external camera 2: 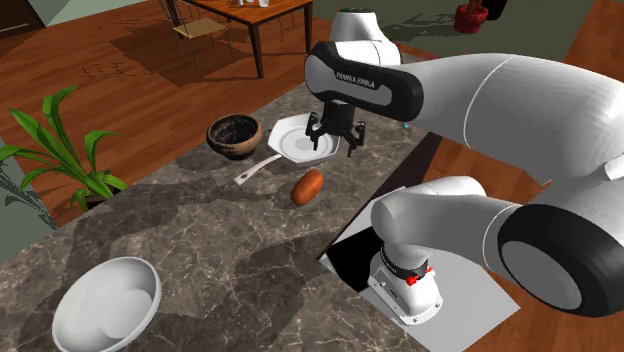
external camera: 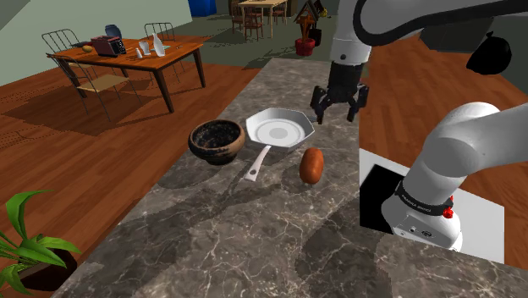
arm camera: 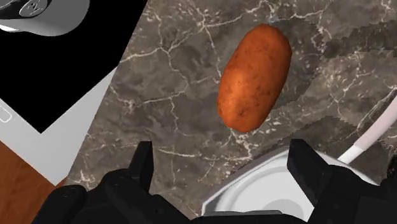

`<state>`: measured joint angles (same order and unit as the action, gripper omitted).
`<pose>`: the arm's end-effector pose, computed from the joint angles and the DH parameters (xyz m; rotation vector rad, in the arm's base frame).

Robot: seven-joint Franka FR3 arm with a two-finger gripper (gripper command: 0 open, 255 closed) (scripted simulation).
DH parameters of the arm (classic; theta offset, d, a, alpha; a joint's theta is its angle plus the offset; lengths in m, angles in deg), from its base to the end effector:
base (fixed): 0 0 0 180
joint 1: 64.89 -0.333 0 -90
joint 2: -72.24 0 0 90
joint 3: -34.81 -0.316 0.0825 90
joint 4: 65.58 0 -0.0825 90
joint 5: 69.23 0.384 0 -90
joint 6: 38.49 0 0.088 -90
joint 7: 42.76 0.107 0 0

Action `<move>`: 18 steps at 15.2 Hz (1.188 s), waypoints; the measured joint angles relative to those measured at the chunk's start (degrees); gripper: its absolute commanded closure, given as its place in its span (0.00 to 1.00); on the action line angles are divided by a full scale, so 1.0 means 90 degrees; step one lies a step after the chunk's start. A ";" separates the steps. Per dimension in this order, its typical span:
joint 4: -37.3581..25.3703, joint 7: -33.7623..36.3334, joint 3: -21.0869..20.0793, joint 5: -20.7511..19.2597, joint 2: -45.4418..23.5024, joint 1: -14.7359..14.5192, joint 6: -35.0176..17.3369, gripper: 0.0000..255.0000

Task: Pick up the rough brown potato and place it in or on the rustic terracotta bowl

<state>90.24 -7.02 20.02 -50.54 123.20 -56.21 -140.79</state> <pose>0.2846 0.0572 0.4581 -2.8620 1.0369 0.1315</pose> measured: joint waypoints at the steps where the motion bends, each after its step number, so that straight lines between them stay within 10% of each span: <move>1: 0.0195 0.0409 -0.0208 0.0219 0.0043 0.0024 -0.0217 0.00; 7: 0.0718 0.2441 -0.1341 0.1308 -0.0599 0.0347 -0.1727 0.00; 18: 0.1112 0.2551 -0.1779 0.1761 -0.1183 0.0277 -0.2750 0.00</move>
<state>100.25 15.94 4.01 -34.69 112.55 -53.72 -165.54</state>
